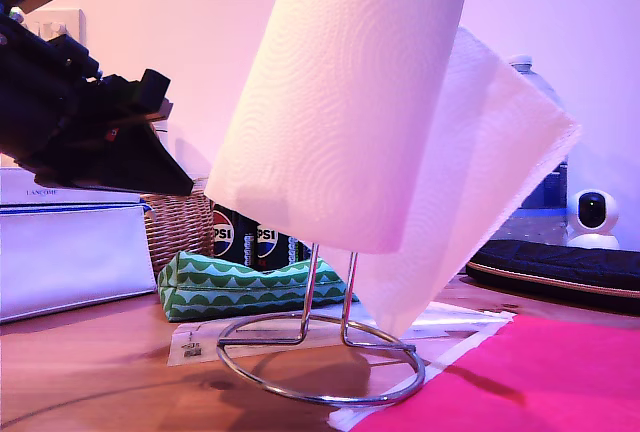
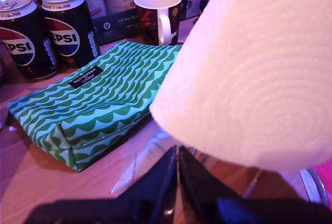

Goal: Insert the paper towel roll into the metallic stand.

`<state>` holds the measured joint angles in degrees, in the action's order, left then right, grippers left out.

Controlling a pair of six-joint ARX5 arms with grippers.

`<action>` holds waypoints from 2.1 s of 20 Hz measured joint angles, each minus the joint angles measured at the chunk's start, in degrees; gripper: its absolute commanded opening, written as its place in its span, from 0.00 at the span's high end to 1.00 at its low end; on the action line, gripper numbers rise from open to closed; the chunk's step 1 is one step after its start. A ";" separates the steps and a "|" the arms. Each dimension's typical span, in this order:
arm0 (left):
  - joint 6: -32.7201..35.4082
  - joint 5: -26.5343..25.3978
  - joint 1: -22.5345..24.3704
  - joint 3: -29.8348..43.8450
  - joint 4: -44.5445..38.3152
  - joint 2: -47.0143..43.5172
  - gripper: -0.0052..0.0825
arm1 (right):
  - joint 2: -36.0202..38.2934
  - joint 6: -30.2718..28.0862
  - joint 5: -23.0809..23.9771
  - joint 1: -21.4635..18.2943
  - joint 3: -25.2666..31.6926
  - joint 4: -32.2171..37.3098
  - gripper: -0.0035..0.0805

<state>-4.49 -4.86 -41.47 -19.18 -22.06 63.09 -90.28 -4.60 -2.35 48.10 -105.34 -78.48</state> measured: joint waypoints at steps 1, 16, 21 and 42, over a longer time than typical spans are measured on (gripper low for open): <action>0.02 0.00 0.00 0.00 0.02 0.00 0.97 | 0.00 0.00 -0.02 0.00 0.00 0.00 0.83; 0.07 0.00 0.00 0.00 0.04 0.00 0.97 | 0.00 -0.22 -0.02 1.55 0.00 0.59 0.72; 0.57 0.00 0.00 0.00 -0.26 0.00 0.97 | 0.00 -1.31 1.01 1.55 -2.16 1.25 0.97; 2.93 16.46 26.08 0.00 -3.21 -2.97 0.97 | 26.99 -3.19 0.55 -31.78 38.99 51.41 0.97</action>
<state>-1.56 11.60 -15.40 -19.18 -25.28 60.12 -63.29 -7.79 -1.80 16.32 -66.35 -27.07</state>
